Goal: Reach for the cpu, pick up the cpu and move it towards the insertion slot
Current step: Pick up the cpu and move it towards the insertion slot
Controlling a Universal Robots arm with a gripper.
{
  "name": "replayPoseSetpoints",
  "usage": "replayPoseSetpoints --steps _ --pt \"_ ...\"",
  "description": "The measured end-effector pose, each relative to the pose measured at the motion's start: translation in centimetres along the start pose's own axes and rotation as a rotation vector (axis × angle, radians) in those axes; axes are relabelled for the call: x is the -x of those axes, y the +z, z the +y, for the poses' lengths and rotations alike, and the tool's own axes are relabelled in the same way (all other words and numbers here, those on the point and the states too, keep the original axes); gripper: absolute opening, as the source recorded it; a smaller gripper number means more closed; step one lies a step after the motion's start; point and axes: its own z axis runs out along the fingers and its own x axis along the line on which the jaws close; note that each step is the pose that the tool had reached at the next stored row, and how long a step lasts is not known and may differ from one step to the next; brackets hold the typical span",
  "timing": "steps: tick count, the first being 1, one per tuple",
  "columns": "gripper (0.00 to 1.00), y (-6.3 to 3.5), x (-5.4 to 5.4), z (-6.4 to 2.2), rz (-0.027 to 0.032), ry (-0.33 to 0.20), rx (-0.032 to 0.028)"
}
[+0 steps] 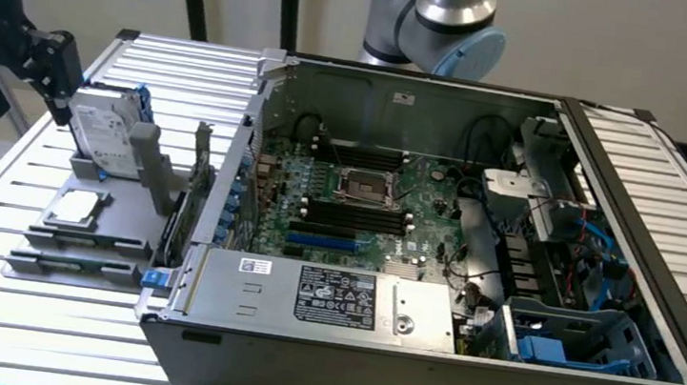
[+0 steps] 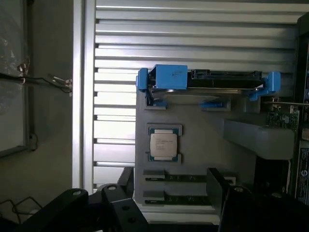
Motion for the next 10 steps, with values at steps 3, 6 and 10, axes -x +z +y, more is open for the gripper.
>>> replayPoseSetpoints --steps 3,6,10 --pt "0.71 0.55 0.0 -0.02 0.0000 0.000 0.0000" --pt "0.71 1.09 0.0 -0.04 0.0000 0.000 0.0000" --pt "0.71 1.83 0.0 -0.06 -0.0001 0.000 0.0001"
